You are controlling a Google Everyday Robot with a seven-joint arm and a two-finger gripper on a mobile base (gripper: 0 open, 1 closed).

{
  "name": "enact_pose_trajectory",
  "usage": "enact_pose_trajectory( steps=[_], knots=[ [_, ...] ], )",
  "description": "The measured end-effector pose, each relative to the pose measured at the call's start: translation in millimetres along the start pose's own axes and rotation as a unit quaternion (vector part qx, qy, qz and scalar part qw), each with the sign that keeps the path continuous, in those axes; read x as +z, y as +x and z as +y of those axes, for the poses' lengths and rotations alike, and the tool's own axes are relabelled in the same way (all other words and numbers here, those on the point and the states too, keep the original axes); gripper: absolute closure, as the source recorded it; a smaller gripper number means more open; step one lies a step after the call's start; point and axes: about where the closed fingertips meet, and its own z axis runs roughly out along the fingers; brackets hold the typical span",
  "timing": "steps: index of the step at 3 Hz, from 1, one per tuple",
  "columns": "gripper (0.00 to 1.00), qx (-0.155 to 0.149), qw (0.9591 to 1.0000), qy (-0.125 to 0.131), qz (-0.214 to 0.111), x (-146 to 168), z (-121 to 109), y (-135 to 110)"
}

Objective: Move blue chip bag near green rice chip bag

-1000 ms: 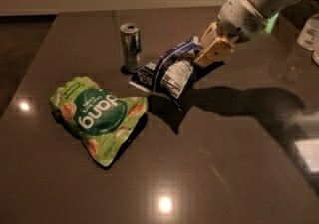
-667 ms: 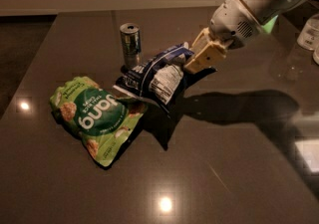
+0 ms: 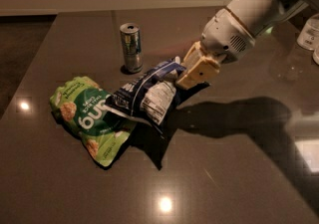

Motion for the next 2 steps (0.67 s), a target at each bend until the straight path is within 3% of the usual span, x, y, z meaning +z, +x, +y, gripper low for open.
enact_pose_trajectory(
  steps=[1,2],
  knots=[
    [0.27,-0.001,1.0000,0.002,-0.002,3.5,-1.4,-1.9],
    [0.04,-0.001,1.0000,0.005,-0.003,4.9,-3.2,-3.7]
  ],
)
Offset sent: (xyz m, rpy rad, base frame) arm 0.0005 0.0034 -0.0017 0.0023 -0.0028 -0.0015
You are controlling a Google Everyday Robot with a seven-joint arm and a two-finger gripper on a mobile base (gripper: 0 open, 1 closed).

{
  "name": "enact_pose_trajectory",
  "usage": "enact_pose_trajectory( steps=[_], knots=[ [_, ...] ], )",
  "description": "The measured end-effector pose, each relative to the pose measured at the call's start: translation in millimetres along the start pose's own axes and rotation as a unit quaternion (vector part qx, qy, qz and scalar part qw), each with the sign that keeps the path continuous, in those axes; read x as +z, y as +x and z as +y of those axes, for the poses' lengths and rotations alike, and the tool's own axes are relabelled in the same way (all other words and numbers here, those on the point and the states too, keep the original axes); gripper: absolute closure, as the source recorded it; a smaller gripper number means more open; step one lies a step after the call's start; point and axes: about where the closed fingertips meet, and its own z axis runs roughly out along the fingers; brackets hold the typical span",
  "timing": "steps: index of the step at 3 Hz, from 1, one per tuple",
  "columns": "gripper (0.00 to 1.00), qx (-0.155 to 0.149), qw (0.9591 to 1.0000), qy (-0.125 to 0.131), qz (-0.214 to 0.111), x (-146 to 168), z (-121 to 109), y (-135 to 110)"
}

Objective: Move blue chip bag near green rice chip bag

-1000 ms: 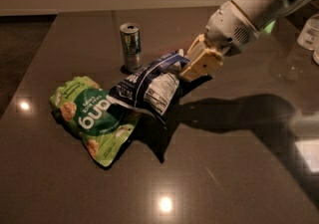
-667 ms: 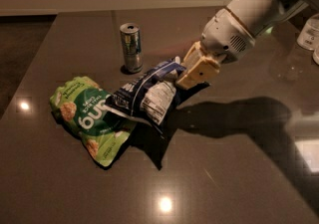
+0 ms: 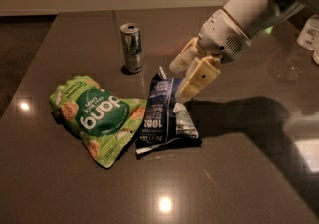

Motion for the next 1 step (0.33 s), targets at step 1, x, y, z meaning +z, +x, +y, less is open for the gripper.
enact_pose_trajectory(
  steps=[1],
  knots=[
    [0.00,0.000,1.0000,0.001,-0.001,0.8,-1.0,-1.0]
  ],
)
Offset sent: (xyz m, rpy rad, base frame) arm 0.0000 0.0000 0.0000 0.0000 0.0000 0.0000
